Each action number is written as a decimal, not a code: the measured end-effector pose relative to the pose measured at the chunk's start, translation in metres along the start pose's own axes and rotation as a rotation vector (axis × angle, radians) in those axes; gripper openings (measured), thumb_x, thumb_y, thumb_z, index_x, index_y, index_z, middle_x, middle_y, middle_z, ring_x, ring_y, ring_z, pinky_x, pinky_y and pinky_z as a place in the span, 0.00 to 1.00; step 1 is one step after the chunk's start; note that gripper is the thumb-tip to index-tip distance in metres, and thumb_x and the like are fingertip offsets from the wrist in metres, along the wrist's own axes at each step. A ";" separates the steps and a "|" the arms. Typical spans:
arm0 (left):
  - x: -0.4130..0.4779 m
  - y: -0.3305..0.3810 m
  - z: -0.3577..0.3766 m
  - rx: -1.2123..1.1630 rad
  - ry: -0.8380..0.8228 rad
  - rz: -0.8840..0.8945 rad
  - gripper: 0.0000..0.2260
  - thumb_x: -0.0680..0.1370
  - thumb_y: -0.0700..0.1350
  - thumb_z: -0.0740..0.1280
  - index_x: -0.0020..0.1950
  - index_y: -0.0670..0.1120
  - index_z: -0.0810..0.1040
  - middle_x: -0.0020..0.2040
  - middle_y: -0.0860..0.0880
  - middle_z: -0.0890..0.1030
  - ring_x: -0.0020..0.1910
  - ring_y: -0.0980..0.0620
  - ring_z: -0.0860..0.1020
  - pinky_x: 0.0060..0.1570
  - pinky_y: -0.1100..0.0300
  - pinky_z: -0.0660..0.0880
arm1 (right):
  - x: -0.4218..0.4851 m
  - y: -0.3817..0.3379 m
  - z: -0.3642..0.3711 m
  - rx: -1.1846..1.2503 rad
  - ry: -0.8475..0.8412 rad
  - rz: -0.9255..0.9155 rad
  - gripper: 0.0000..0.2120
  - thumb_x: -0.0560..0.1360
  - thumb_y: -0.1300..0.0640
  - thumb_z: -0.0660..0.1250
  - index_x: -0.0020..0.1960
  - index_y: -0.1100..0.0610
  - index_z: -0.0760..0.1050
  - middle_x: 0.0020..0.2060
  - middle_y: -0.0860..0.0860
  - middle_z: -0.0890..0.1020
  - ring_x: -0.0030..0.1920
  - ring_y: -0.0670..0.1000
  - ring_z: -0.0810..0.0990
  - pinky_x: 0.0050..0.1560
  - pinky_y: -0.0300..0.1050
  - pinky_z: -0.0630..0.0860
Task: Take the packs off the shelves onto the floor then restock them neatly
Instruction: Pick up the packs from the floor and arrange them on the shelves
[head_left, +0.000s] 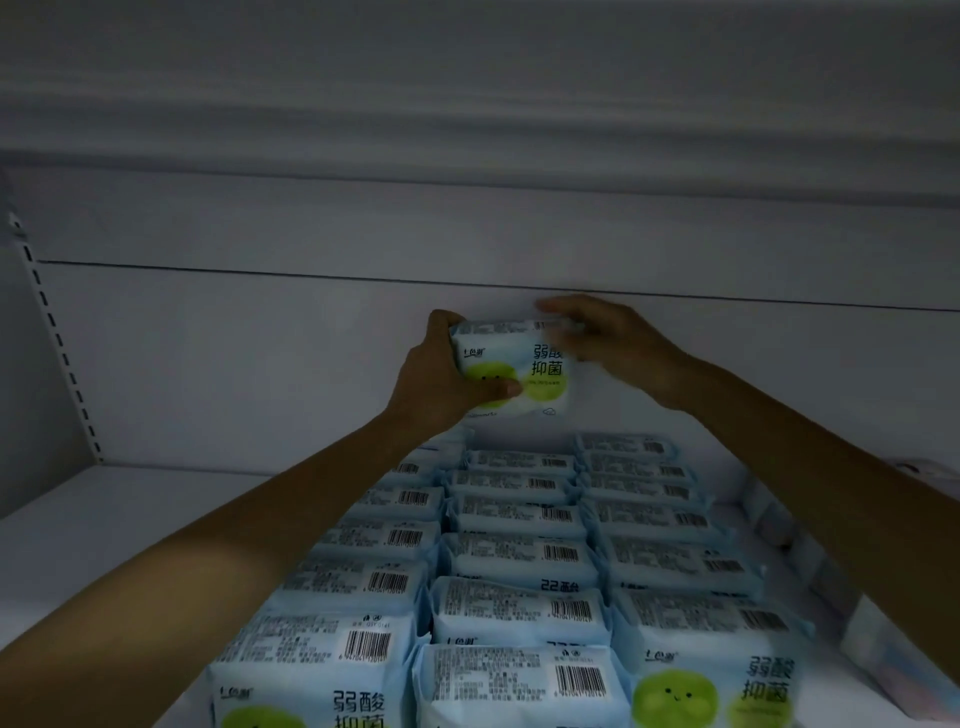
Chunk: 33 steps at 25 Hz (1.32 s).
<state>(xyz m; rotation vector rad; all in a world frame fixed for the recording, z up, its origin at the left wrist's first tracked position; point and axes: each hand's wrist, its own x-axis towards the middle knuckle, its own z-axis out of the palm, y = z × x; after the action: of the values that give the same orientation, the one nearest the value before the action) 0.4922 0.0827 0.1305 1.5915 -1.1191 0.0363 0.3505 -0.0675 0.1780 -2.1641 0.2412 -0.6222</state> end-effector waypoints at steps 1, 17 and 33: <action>0.001 -0.003 0.004 -0.021 -0.026 -0.033 0.32 0.65 0.43 0.80 0.60 0.47 0.64 0.47 0.56 0.75 0.43 0.57 0.77 0.38 0.72 0.75 | -0.001 0.004 0.002 -0.162 -0.061 -0.083 0.19 0.72 0.54 0.73 0.62 0.51 0.74 0.54 0.45 0.78 0.51 0.42 0.77 0.52 0.36 0.76; -0.032 -0.055 -0.047 0.416 -0.592 -0.207 0.17 0.83 0.53 0.56 0.70 0.51 0.70 0.69 0.52 0.71 0.65 0.53 0.70 0.64 0.61 0.66 | -0.009 0.081 0.061 -0.681 -0.161 -0.008 0.13 0.76 0.51 0.68 0.43 0.62 0.80 0.39 0.54 0.79 0.37 0.52 0.76 0.39 0.45 0.72; -0.067 -0.063 -0.087 -0.506 -0.042 -0.721 0.24 0.82 0.57 0.55 0.75 0.46 0.62 0.64 0.48 0.70 0.54 0.50 0.73 0.52 0.58 0.71 | 0.025 0.011 0.144 -0.902 -0.304 0.020 0.11 0.76 0.52 0.69 0.55 0.56 0.82 0.50 0.50 0.80 0.49 0.49 0.77 0.46 0.38 0.67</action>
<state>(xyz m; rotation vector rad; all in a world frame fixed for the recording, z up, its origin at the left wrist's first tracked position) 0.5422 0.1866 0.0782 1.4413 -0.4721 -0.7048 0.4455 0.0152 0.1042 -3.0711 0.4348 -0.1503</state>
